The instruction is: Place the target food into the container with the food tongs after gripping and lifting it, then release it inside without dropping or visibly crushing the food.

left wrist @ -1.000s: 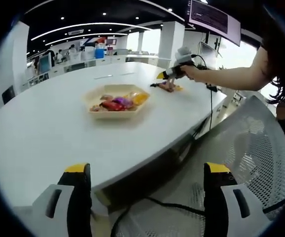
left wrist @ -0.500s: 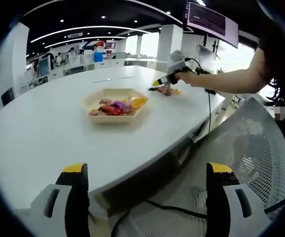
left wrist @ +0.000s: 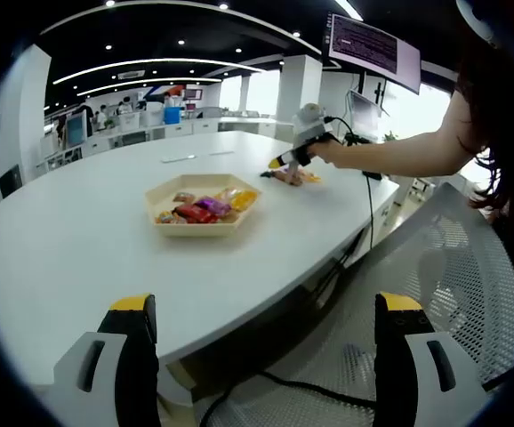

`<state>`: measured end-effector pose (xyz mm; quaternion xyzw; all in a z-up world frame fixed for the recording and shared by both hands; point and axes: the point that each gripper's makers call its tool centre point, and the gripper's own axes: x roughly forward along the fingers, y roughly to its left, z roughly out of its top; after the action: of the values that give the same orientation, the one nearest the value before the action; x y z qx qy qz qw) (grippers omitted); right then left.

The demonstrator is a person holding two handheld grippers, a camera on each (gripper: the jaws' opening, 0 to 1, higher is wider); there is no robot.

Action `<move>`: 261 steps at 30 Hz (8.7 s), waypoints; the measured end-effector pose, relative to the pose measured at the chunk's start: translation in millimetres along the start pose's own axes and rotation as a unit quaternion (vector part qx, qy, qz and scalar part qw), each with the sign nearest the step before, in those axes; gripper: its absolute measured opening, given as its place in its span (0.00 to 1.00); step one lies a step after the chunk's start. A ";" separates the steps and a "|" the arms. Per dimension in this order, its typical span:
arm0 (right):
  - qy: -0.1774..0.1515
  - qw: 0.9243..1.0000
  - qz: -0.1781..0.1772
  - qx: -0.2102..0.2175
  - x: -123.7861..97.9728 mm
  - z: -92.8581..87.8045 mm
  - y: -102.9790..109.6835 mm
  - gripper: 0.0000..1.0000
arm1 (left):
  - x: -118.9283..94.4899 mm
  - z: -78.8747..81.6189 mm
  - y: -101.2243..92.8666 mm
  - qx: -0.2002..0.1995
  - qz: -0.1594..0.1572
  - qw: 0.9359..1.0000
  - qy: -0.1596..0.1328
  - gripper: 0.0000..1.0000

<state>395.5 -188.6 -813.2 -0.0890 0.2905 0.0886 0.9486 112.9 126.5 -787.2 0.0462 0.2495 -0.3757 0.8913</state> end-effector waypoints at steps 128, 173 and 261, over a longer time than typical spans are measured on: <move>-0.027 0.995 0.084 0.046 -5.0 68.1 20.5 0.31 | -1.2 -4.3 7.7 -0.015 0.023 1.000 0.011 0.98; 0.037 0.997 0.002 0.071 48.5 28.5 -2.8 0.25 | -0.3 -6.1 7.7 -0.019 0.021 0.999 0.017 0.95; 0.051 0.996 0.057 -0.039 21.8 11.7 54.1 0.26 | -0.8 -6.6 7.6 -0.013 0.020 1.000 0.018 0.94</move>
<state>407.7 -131.1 -822.3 -0.1133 0.3391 0.1488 0.9220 115.1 134.2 -793.3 0.0465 0.2696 -0.3532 0.8946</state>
